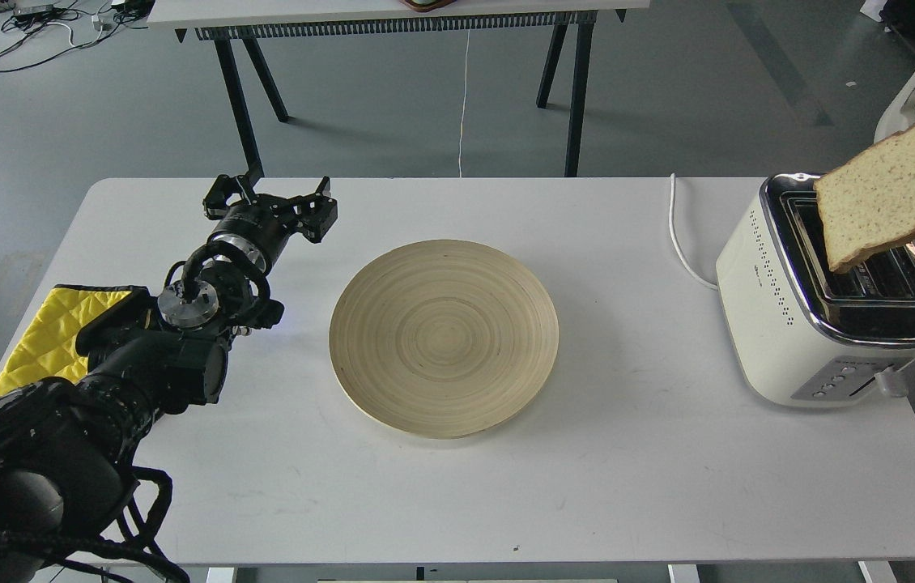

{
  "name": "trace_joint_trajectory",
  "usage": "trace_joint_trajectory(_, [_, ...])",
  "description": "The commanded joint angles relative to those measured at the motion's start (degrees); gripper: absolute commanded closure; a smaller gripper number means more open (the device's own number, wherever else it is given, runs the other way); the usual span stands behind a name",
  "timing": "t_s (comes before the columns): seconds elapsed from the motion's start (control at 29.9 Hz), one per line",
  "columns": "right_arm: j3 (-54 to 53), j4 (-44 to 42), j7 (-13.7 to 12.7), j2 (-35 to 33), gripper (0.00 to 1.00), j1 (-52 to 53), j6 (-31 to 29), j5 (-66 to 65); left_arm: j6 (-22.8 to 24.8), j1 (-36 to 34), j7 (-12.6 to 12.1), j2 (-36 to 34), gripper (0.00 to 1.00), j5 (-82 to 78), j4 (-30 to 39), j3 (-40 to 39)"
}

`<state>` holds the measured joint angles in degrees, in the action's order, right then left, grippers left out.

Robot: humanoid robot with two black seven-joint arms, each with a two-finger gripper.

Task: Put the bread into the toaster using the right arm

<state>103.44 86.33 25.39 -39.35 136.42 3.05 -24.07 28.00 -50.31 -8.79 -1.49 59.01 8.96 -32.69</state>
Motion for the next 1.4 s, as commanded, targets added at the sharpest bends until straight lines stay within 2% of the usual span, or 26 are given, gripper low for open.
trace_joint_trajectory(0.0, [0.3, 0.4, 0.0, 0.1, 0.90, -0.2, -0.1, 0.0, 0.0, 0.0, 0.0, 0.0, 0.00, 0.0, 0.0, 0.0])
trace_joint_trajectory(0.5, [-0.1, 1.6, -0.3, 0.1, 0.88, -3.5, 0.4, 0.0, 0.0, 0.0, 0.0, 0.0, 0.00, 0.0, 0.0, 0.0])
trace_joint_trajectory(0.6, [-0.5, 1.6, -0.5, 0.1, 0.75, -3.7, 0.6, 0.4, 0.0, 0.0, 0.0, 0.0, 0.00, 0.0, 0.0, 0.0])
trace_joint_trajectory(0.67, [-0.7, 1.7, -0.6, 0.1, 0.55, -3.8, 0.8, 1.0, 0.0, 0.0, 0.0, 0.0, 0.00, 0.0, 0.0, 0.0])
trace_joint_trajectory(0.7, [-0.9, 1.7, -0.6, 0.1, 0.49, -4.0, 1.1, 1.0, 0.0, 0.0, 0.0, 0.0, 0.00, 0.1, 0.0, 0.0])
trace_joint_trajectory(0.74, [-1.0, 1.7, -0.6, 0.1, 0.48, -4.1, 1.2, 1.0, 0.0, 0.0, 0.0, 0.0, 0.00, 0.1, 0.0, 0.0])
trace_joint_trajectory(0.84, [-1.2, 1.7, -0.6, 0.1, 0.35, -4.1, 1.3, 1.0, 0.0, 0.0, 0.0, 0.0, 0.00, 0.0, 0.0, 0.0])
trace_joint_trajectory(0.97, [-1.6, 1.6, -0.6, 0.1, 0.14, -4.4, 1.5, 1.3, 0.0, 0.0, 0.0, 0.0, 0.00, 0.1, 0.0, 0.0])
trace_joint_trajectory(1.07, [-4.5, 1.3, -0.6, -0.3, 0.07, -4.4, 1.6, 4.9, 0.0, 0.0, 0.0, 0.0, 0.00, 0.0, 0.0, 0.1])
trace_joint_trajectory(1.17, [-9.3, 0.4, -0.3, -0.5, 0.06, -4.8, 1.4, 11.9, 0.0, 0.0, 0.0, 0.0, 0.00, 0.0, 0.0, 0.0])
trace_joint_trajectory(1.37, [-29.2, -0.8, 0.2, -2.5, 0.06, -14.1, 1.4, 26.0, 0.0, 0.0, 0.0, 0.0, 0.00, 0.0, 0.0, 0.0])
